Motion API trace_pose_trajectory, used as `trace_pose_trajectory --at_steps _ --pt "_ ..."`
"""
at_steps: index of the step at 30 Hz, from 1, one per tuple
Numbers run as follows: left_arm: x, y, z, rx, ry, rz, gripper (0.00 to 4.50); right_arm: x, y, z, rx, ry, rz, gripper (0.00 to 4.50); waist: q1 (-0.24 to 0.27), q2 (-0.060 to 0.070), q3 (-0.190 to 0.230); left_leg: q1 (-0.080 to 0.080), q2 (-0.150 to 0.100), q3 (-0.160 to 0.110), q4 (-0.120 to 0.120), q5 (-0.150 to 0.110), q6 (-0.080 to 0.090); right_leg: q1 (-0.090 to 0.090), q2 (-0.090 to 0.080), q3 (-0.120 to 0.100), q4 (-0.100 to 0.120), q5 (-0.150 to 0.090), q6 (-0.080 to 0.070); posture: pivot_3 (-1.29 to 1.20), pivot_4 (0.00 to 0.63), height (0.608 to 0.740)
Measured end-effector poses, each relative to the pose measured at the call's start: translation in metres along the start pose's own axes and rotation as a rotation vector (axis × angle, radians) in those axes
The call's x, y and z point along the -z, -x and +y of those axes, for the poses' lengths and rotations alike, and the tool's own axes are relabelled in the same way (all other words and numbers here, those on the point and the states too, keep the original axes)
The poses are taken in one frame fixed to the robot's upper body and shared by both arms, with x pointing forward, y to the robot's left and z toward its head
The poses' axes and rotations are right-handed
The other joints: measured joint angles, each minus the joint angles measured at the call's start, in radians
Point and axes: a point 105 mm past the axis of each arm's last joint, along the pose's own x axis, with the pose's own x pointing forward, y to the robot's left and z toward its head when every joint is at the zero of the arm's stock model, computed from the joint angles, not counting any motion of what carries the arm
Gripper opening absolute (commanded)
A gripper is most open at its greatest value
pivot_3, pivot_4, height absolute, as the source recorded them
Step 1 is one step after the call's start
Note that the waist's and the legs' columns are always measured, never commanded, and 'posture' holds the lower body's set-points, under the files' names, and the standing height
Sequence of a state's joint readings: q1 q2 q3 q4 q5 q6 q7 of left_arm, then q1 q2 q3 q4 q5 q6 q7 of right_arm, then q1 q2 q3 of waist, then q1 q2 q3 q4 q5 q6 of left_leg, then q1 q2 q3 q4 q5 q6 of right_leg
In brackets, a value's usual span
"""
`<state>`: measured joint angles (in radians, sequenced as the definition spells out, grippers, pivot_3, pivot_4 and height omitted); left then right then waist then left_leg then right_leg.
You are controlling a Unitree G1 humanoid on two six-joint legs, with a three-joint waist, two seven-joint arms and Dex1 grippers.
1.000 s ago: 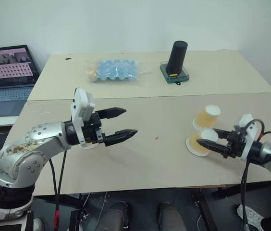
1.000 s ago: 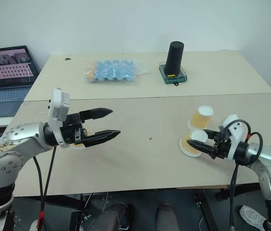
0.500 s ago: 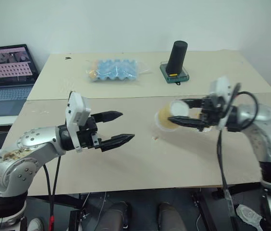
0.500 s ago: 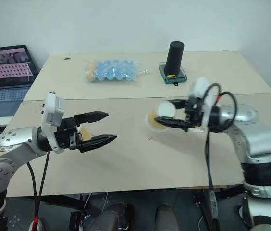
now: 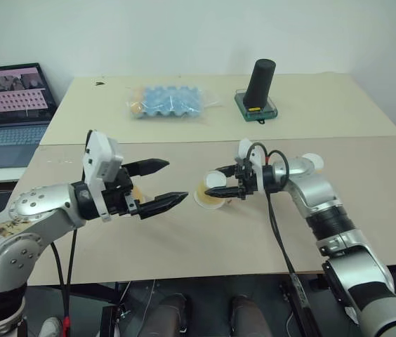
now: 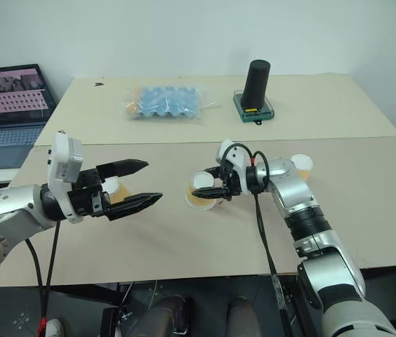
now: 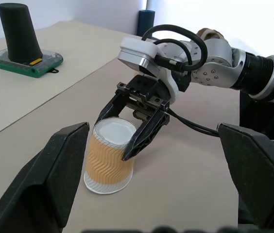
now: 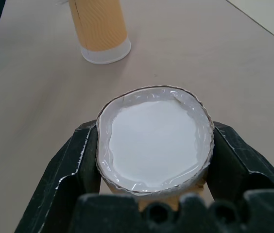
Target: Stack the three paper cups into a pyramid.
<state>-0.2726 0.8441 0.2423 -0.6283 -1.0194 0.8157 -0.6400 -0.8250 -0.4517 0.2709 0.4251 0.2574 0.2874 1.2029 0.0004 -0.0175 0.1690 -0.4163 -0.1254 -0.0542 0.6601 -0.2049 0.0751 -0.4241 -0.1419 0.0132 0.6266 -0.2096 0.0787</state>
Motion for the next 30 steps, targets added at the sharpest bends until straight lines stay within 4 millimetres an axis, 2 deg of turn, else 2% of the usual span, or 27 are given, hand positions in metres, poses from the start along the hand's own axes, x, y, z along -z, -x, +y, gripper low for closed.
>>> trace_pose_trajectory --at_steps 6,12,14,17,22,30 --pt "-0.001 0.01 0.006 -0.043 -0.02 0.022 4.5 0.0 -0.003 -0.001 -0.014 0.012 -0.001 2.64 -0.005 0.0 0.0 0.001 0.001 -0.001 0.0 0.0 -0.002 0.0 0.002 0.0 0.001 0.0 0.0 0.0 0.15 0.726" --pt "0.0 0.012 0.008 -0.051 -0.017 0.027 4.5 0.0 -0.003 -0.001 -0.013 0.013 -0.002 2.64 -0.006 0.0 0.0 0.001 0.001 -0.001 0.0 0.0 -0.002 0.0 0.002 0.0 0.001 0.0 0.0 0.0 0.15 0.726" --pt "0.0 0.012 0.008 -0.05 -0.017 0.027 4.5 -0.001 -0.003 -0.001 -0.01 0.015 -0.001 3.62 -0.006 0.0 0.0 0.001 0.001 -0.001 0.0 -0.001 -0.002 0.0 0.002 0.0 0.001 0.0 0.0 0.0 0.15 0.726" --pt "0.0 0.012 0.008 -0.049 -0.017 0.026 4.5 0.002 -0.002 -0.003 0.005 0.017 0.012 4.42 -0.007 0.0 0.0 0.001 0.001 -0.001 0.0 -0.001 -0.002 0.0 0.002 0.0 0.001 0.0 0.0 0.0 0.15 0.726" --pt "0.0 0.011 0.008 -0.049 -0.016 0.026 4.5 0.008 -0.002 -0.001 0.012 0.002 0.016 4.42 -0.013 0.0 0.0 0.001 0.001 -0.001 -0.001 -0.001 -0.003 -0.001 0.003 0.001 0.001 0.0 0.0 0.0 0.15 0.726" --pt "0.0 0.011 0.008 -0.05 -0.014 0.023 4.5 -0.002 0.005 0.003 0.001 0.037 0.006 4.42 -0.014 0.0 0.0 0.001 0.002 -0.001 -0.001 -0.001 -0.003 -0.001 0.003 0.001 0.001 0.0 0.0 0.0 0.15 0.726"
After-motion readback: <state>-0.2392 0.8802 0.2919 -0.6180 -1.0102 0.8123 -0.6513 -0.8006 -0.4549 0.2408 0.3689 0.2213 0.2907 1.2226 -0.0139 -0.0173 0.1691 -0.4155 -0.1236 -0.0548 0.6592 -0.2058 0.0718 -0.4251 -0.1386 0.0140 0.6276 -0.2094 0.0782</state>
